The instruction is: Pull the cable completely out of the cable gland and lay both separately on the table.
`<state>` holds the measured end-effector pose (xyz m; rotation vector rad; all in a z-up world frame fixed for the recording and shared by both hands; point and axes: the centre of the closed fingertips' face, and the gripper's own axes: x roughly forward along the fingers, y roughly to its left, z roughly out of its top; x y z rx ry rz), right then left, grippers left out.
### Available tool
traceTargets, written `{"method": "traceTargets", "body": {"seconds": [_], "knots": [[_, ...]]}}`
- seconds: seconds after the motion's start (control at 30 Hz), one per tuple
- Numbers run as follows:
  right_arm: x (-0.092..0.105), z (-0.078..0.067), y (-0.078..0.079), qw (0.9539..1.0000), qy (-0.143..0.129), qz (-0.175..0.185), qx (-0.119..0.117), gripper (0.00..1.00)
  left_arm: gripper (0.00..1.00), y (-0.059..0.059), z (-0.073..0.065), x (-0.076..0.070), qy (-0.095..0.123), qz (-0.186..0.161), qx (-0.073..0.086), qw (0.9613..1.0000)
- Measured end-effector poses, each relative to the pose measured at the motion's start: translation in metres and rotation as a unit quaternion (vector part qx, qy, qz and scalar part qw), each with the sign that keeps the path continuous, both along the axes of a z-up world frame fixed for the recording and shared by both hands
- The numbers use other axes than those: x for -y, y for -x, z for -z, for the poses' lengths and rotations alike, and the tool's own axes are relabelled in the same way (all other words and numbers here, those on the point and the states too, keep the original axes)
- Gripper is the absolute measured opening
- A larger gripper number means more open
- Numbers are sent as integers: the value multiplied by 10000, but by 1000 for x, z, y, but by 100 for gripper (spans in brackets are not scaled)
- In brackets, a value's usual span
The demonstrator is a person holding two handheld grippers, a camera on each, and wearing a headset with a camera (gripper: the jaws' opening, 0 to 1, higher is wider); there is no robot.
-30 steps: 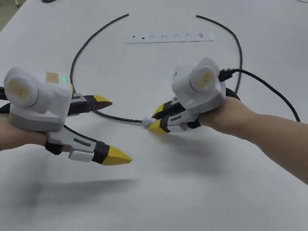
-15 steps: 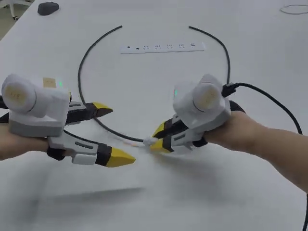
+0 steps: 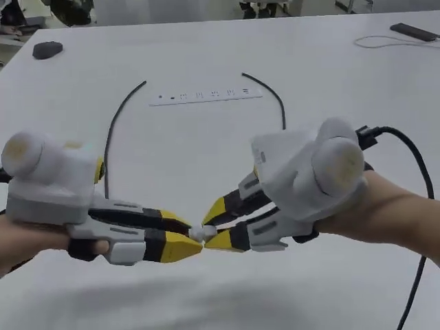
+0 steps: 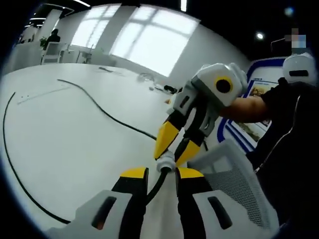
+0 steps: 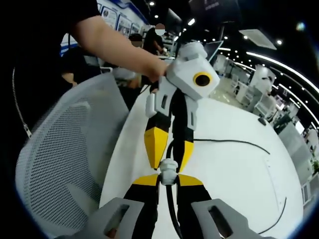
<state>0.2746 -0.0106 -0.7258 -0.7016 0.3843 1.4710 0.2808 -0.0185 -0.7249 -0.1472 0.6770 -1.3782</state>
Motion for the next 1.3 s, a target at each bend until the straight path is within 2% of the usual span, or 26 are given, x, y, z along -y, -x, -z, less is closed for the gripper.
{"method": "traceTargets", "body": {"seconds": [0.03,0.17,0.3,0.33,0.37,0.5,0.57,0.6,0.63,0.7,0.73,0.83,0.87,0.93,1.0,1.03,1.07,1.1,1.13,1.17,1.2,1.23,1.3], "knots": [[1,-1,1,10000,-12,15,11,7,22,1,-1,0,14,6,-6,10000],[3,-6,5,9998,30,37,195,7,24,9,-11,4,306,-36,-228,9993],[4,-7,11,9998,65,43,187,7,23,14,-13,7,383,-61,-277,9989],[4,-7,12,9998,65,46,194,7,21,14,-14,8,416,-63,-250,9988],[4,-7,13,9998,61,55,177,7,18,14,-13,9,412,-58,-101,9991],[6,-7,15,9998,77,85,143,7,16,17,-14,11,492,-5,-41,9988],[7,-7,15,9998,78,95,168,7,16,17,-15,12,530,22,51,9986],[7,-8,16,9998,87,92,159,7,16,18,-16,12,530,66,121,9985],[8,-8,15,9998,84,94,178,7,16,17,-16,12,540,106,262,9981],[8,-9,15,9998,69,96,151,7,16,18,-17,13,524,143,297,9981],[8,-9,15,9998,62,94,144,7,16,17,-17,13,514,233,452,9974],[7,-7,15,9998,97,75,143,7,16,17,-16,13,461,241,389,9979],[7,-7,15,9998,102,72,134,8,15,18,-15,13,432,316,486,9974],[6,-5,16,9998,88,136,-96,8,15,18,-16,13,405,363,587,9968],[6,-6,18,9955,-74,386,-858,10,15,18,-14,11,296,461,770,9955],[6,-8,17,9917,-205,502,-1166,10,15,19,-18,11,351,498,863,9944],[6,-9,15,9920,-248,467,-1145,9,15,20,-20,11,365,509,849,9944],[8,-9,15,9902,-290,503,-1272,9,15,20,-25,12,447,537,951,9930],[9,-9,14,9900,-281,517,-1281,9,15,18,-27,12,464,542,1052,9919],[7,-12,14,9880,-364,551,-1397,8,15,18,-28,11,413,601,1211,9900],[7,-14,15,9857,-402,572,-1531,8,15,19,-29,11,418,610,1200,9900],[7,-15,14,9858,-410,583,-1521,8,15,18,-30,11,400,639,1327,9883],[7,-16,15,9851,-419,589,-1558,8,15,19,-30,11,385,657,1341,9880]]}}
